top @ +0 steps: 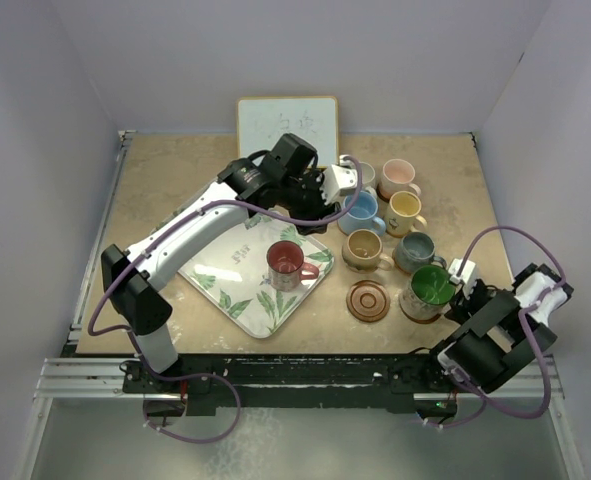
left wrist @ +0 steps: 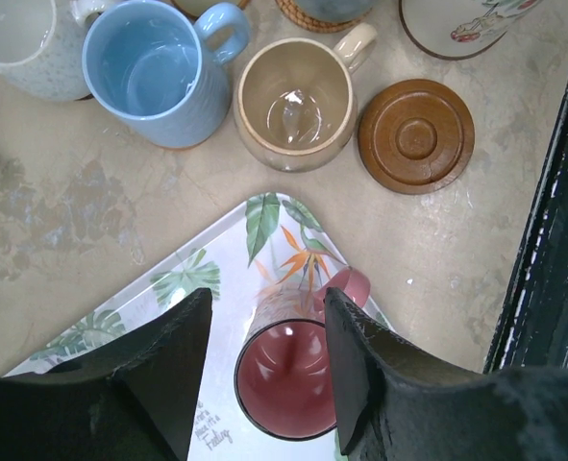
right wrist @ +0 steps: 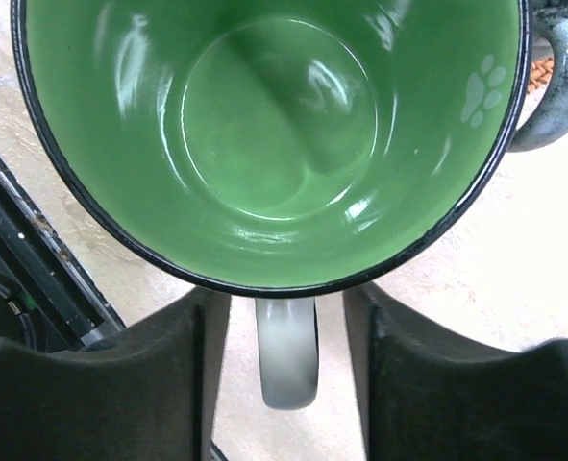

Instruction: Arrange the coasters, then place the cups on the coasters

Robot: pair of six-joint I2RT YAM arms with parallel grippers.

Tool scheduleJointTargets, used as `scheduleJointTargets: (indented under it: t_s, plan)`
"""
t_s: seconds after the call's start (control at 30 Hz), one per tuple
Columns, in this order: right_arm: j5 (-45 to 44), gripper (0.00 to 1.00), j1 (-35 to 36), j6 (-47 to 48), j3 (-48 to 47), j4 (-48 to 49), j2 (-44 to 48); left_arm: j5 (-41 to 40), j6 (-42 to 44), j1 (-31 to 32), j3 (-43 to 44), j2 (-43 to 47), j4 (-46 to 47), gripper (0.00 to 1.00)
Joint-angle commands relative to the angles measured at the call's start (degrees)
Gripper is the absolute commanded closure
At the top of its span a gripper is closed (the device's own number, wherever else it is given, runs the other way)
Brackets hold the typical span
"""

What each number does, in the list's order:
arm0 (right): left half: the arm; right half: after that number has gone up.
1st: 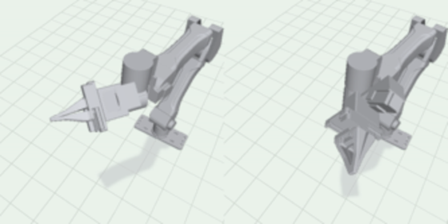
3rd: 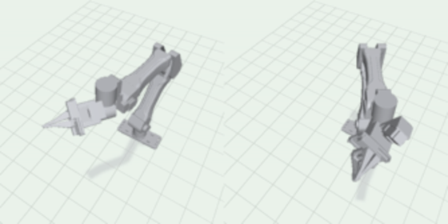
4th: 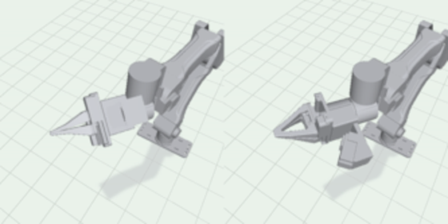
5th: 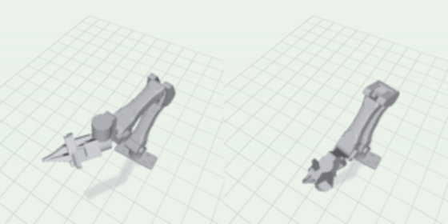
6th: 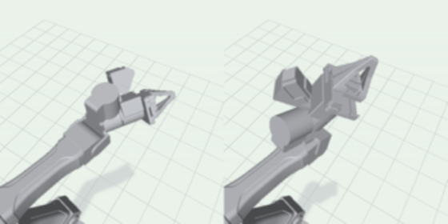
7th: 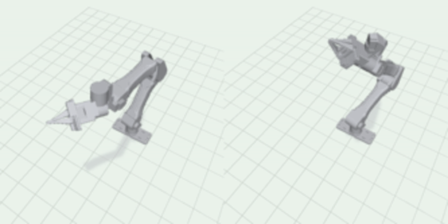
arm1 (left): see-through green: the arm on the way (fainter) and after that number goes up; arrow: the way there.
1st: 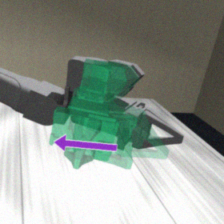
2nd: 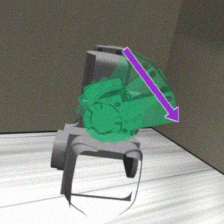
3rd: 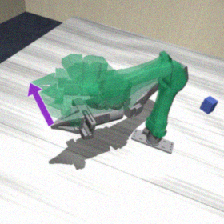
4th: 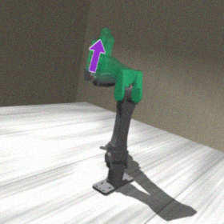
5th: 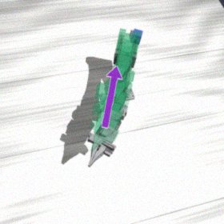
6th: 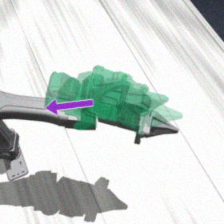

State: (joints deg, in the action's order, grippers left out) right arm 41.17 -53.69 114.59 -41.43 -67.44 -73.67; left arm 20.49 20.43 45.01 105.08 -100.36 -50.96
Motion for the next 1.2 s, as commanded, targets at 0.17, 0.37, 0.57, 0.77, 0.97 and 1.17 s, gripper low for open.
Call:
scheduleJointTargets:
  t_s: [0.17, 0.37, 0.57, 0.77, 0.97, 1.17]
  plan:
    - [-4.3, 0.31, -0.3, -6.6, -1.3, -4.7, 9.4, -6.2, 0.2, -1.9, -7.0, 6.2, 2.4, 0.52]
    - [-4.9, 0.22, -0.2, -11.5, -5.3, -10.6, 19.0, -7.3, -1.9, -6.6, -14.4, 9.4, 3.3, 0.52]
    - [0.4, 0.17, -0.1, -16.1, -12.7, -18.3, 23.4, -10.8, -3.3, -8.5, -20.9, 11.0, 5.2, 0.52]
    - [4.6, 0.19, 5.8, -32.5, -19.8, -12.6, 21.4, -10.6, -4.8, -8.8, -22.7, 8.9, 6.9, 0.52]
    - [-2.4, 0.24, 22.6, -60.2, -19.9, 6.4, 19.9, -8.5, -5.3, -8.8, -21.9, 6.5, 6.2, 0.51]
    - [-5.2, 0.25, 32.7, -73.2, -22.6, 16.5, 14.7, -6.4, -4.3, -8.8, -23.0, 5.8, 6.0, 0.51]
